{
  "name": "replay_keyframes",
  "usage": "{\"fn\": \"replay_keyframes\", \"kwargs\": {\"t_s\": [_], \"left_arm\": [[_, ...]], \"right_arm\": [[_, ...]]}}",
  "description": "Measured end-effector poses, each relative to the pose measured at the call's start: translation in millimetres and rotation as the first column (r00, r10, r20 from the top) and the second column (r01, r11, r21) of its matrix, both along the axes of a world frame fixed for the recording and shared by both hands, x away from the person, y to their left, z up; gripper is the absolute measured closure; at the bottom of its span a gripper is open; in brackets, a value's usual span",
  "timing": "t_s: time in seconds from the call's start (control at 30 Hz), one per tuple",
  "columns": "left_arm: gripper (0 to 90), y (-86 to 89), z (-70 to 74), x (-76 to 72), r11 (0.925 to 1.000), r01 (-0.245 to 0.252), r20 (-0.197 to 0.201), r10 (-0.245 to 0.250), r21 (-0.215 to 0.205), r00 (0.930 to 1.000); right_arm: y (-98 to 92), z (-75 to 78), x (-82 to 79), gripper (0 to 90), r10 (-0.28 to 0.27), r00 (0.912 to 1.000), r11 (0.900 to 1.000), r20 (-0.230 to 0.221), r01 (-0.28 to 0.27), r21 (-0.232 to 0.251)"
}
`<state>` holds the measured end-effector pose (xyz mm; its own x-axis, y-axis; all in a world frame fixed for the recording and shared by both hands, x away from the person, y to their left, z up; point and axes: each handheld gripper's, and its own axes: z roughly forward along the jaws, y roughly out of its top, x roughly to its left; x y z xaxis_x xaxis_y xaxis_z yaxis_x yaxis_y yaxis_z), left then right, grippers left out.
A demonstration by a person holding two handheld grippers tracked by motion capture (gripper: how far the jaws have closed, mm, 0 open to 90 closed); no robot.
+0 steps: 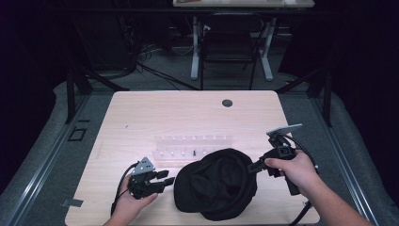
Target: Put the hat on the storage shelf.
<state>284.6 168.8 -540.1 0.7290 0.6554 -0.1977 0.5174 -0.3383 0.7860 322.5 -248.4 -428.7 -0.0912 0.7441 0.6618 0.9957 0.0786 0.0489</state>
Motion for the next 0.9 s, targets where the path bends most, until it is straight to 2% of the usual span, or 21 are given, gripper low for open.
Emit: {"fn": "replay_keyframes", "kwargs": {"t_s": [0.07,0.1,0.2,0.23,0.3,0.33,0.37,0.4,0.53,0.67,0.73,0.9], "left_arm": [[59.7,0.6,0.1,0.2,1.0000,0.000,0.000,0.000,0.002,1.0000],[59.7,0.9,0.1,0.3,1.0000,-0.001,0.003,0.001,0.004,1.0000],[59.7,1.6,0.2,0.6,1.0000,-0.002,0.002,0.002,0.004,1.0000],[59.7,1.7,0.1,0.7,1.0000,-0.002,0.003,0.002,0.004,1.0000],[59.7,2.0,0.0,0.8,1.0000,-0.002,0.003,0.002,0.005,1.0000],[59.7,2.0,-0.1,0.9,1.0000,-0.003,0.003,0.003,0.005,1.0000],[59.7,2.1,-0.2,1.0,1.0000,-0.003,0.003,0.003,0.004,1.0000],[59.7,2.2,-0.2,1.1,1.0000,-0.003,0.003,0.003,0.004,1.0000],[59.7,2.3,-0.7,1.3,1.0000,-0.008,0.004,0.008,0.002,1.0000],[59.6,2.5,-0.8,1.4,1.0000,-0.007,0.004,0.007,0.002,1.0000],[59.7,2.4,-0.8,1.4,1.0000,-0.008,0.004,0.008,0.002,1.0000],[59.7,2.3,-0.9,1.2,1.0000,-0.008,0.005,0.008,0.002,1.0000]], "right_arm": [[3.2,3.5,-1.2,87.9,-0.023,0.9997,0.999,0.000,0.023,0.030],[2.5,4.7,-0.9,87.9,-0.006,1.0000,0.999,0.000,0.006,0.037],[5.9,10.5,-2.3,88.0,-0.013,0.9999,0.998,0.002,0.013,0.062],[5.7,11.9,-1.8,88.0,0.014,0.9998,0.998,0.012,-0.014,0.061],[8.3,15.4,-2.7,88.0,-0.001,1.0000,0.997,0.008,0.001,0.078],[7.9,16.5,-2.1,88.1,0.021,0.9996,0.996,0.017,-0.022,0.087],[10.0,17.6,-2.6,88.1,0.002,0.9998,0.996,0.020,-0.004,0.090],[9.9,18.5,-2.1,88.1,0.019,0.9994,0.995,0.028,-0.021,0.101],[11.9,20.3,-1.9,88.0,0.001,0.9996,0.989,0.027,-0.005,0.147],[12.4,23.0,-2.1,88.0,-0.002,0.9996,0.986,0.030,-0.003,0.166],[10.5,24.4,-2.1,88.1,0.021,0.9991,0.984,0.036,-0.027,0.177],[10.8,27.6,-4.6,88.2,0.010,0.9988,0.978,0.048,-0.020,0.209]]}}
